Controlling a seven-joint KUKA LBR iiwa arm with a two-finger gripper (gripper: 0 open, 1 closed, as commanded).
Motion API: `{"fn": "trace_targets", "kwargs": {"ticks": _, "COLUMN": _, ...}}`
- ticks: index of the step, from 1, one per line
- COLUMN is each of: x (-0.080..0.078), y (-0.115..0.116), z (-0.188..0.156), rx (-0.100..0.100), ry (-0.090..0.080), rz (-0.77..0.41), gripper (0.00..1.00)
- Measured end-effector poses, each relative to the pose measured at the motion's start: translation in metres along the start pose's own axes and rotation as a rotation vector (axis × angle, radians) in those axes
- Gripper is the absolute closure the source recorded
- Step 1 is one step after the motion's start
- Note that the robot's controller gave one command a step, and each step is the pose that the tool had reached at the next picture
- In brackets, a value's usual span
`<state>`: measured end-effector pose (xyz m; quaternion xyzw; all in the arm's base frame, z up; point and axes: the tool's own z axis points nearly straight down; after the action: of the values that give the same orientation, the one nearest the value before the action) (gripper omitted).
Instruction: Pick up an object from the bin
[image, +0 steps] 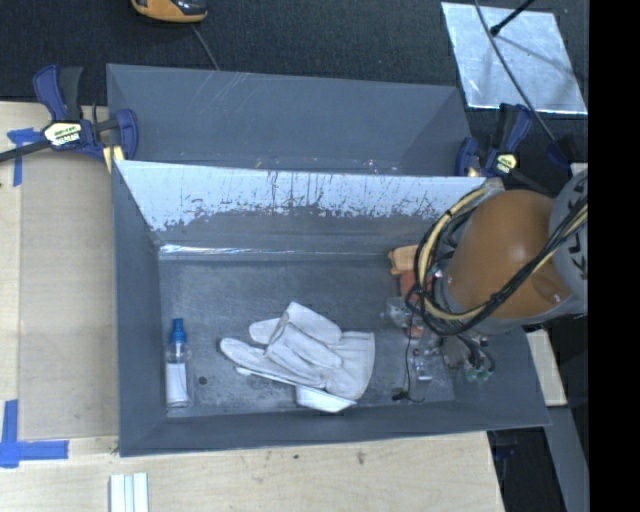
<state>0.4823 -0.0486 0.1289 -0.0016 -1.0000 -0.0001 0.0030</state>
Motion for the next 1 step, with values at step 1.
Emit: {"fn": "trace_targets", "kwargs": {"ticks": 1, "x": -0.0020, "y": 0.0001, "z": -0.0041, "rx": 0.001, "ry": -0.008, "rz": -0.002, "gripper": 0.00}}
